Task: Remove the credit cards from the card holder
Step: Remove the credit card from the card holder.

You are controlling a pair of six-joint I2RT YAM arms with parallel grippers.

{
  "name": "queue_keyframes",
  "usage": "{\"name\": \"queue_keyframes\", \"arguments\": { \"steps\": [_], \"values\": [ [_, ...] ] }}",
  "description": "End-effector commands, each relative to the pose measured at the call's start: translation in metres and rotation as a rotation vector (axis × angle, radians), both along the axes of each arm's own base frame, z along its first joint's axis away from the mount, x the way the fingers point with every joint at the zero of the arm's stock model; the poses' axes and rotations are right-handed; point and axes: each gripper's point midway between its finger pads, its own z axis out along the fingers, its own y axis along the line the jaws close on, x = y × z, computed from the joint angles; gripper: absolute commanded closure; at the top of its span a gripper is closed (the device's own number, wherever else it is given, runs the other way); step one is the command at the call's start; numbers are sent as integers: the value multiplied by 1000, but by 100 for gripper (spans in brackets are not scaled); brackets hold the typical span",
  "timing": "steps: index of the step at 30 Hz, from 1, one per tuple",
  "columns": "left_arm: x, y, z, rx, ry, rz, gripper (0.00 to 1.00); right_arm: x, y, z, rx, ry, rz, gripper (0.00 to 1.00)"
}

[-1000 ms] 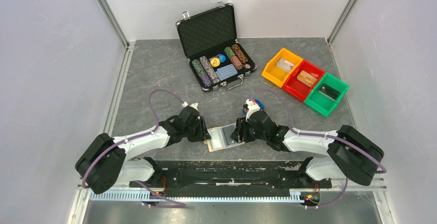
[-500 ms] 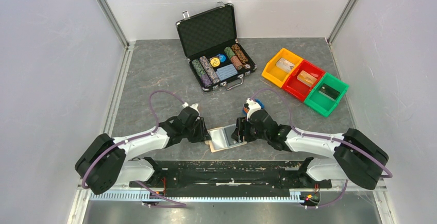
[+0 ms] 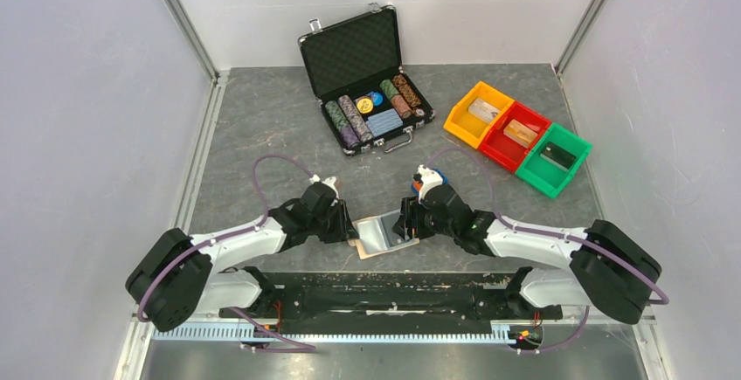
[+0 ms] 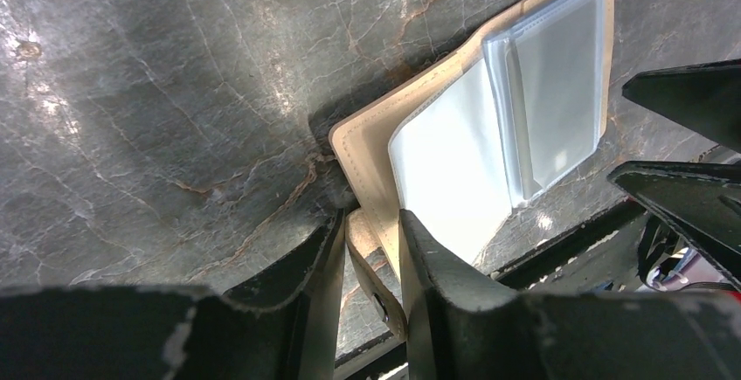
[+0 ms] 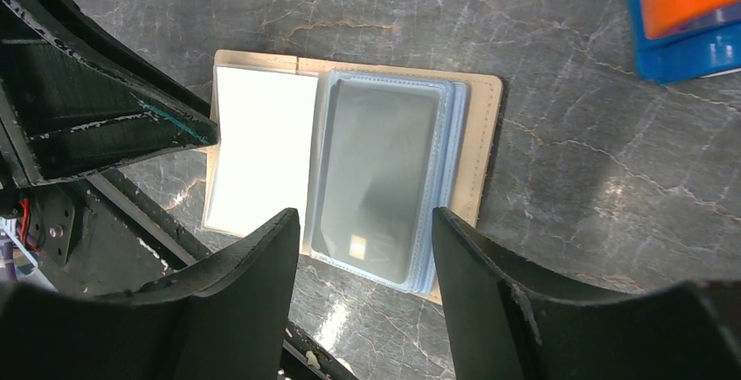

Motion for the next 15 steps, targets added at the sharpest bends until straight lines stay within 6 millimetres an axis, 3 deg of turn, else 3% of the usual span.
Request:
{"name": "queue_keyframes", "arguments": {
  "steps": [1,15],
  "values": [
    [3,-7,10,-51,-41,-13,64,3,14,8,55,-11,26,41],
    [5,-9,11,-62,-41,-11,64,1,13,-8,33,15,28,43]
  ]
}}
